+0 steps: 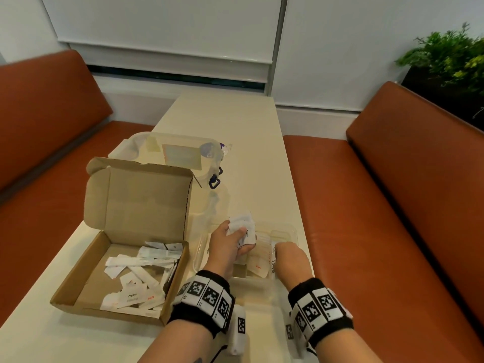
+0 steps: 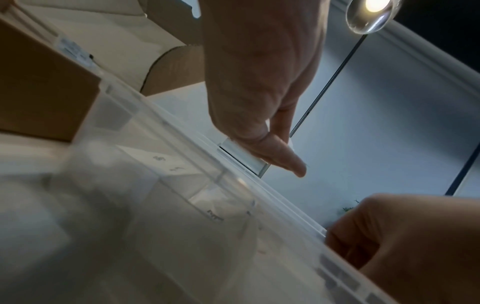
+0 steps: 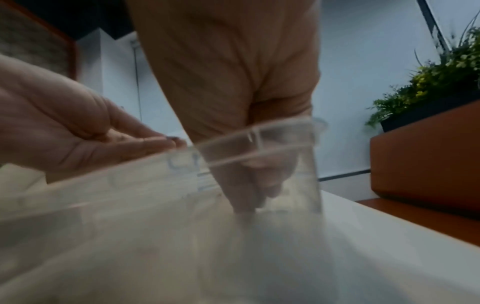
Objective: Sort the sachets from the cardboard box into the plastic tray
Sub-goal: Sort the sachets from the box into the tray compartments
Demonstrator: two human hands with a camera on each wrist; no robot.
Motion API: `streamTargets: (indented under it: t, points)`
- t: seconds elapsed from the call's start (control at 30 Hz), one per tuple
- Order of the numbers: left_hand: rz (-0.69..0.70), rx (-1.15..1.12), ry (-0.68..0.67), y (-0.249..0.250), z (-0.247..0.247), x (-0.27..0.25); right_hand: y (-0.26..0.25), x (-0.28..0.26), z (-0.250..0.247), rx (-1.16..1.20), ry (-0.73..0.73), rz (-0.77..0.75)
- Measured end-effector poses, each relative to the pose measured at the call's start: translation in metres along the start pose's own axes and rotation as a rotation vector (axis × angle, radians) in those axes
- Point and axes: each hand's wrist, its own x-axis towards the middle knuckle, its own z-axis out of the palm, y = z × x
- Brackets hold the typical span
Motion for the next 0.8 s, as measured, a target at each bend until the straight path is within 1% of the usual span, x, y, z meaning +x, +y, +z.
streamTargets:
  t: [0.2, 0.3, 0.33, 0.4, 0.47, 0.5, 0.57, 0.67, 0.8]
  points:
    - [-0.001, -0.008, -0.041, 0.000, -0.002, -0.004, -0.004, -0.002, 0.002, -0.100, -0.061, 0.003]
    - [-0.002, -0.013, -0.051, 0.002, -0.003, -0.005, -0.003, -0.001, 0.000, -0.058, -0.066, 0.012]
    - [0.001, -0.013, -0.050, 0.003, -0.004, -0.005, -0.003, 0.001, -0.001, -0.017, -0.046, 0.021]
    - [0.006, -0.008, -0.049, 0.003, -0.005, -0.005, -0.007, 0.002, -0.005, 0.109, 0.061, 0.030]
    - [0.009, 0.002, -0.044, 0.003, -0.007, -0.005, -0.014, 0.003, -0.008, 0.317, 0.188, 0.007]
    - [0.012, 0.004, -0.040, 0.002, -0.008, -0.005, -0.019, 0.003, -0.009, 0.430, 0.209, -0.011]
    - [0.022, 0.002, -0.040, 0.002, -0.009, -0.005, -0.029, 0.004, -0.012, 0.621, 0.186, -0.029]
    - [0.031, -0.021, -0.043, 0.004, -0.013, -0.006, -0.038, 0.005, -0.012, 0.832, 0.146, -0.004]
    - [0.035, -0.051, -0.049, 0.008, -0.023, -0.007, -0.043, 0.005, -0.011, 1.003, 0.116, 0.009]
